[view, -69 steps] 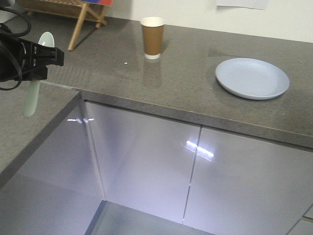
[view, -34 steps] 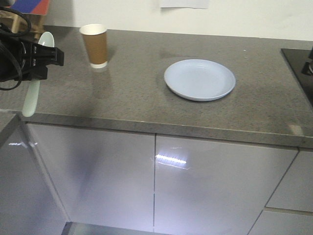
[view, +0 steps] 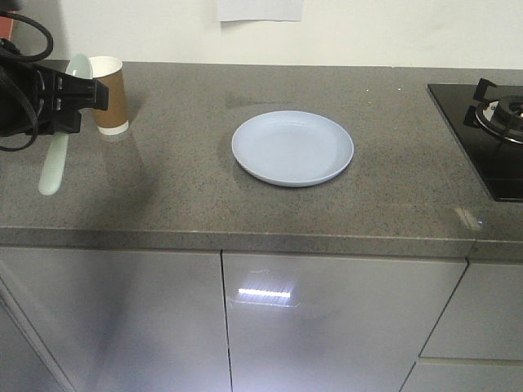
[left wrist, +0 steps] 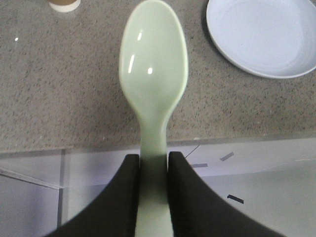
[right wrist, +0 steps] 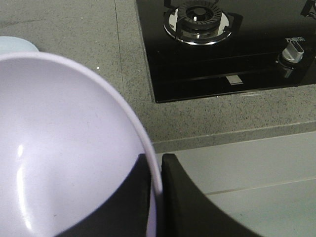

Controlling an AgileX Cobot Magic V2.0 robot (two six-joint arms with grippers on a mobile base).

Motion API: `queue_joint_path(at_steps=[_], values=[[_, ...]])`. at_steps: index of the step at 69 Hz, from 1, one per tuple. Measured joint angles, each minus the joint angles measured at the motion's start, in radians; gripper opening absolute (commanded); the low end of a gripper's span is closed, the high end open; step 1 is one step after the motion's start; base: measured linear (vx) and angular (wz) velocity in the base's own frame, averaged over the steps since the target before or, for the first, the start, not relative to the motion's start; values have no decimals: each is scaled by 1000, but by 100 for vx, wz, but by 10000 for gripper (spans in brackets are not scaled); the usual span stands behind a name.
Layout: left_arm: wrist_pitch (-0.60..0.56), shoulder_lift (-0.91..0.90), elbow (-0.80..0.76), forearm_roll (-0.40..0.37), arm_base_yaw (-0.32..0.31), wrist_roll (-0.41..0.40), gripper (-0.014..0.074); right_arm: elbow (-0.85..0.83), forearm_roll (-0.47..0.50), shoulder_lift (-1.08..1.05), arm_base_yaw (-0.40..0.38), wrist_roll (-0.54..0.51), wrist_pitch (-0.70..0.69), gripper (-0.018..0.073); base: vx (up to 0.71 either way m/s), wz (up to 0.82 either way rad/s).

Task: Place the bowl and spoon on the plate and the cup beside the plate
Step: 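Approach the pale blue plate holding spoon and bowl in both grippers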

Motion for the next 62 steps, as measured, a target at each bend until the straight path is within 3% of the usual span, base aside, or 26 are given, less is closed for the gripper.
queue_joint_path(at_steps=[62], values=[[0,-2,0,0,0,0,-6,0,0,0,0,0,0,-6,19,-7]])
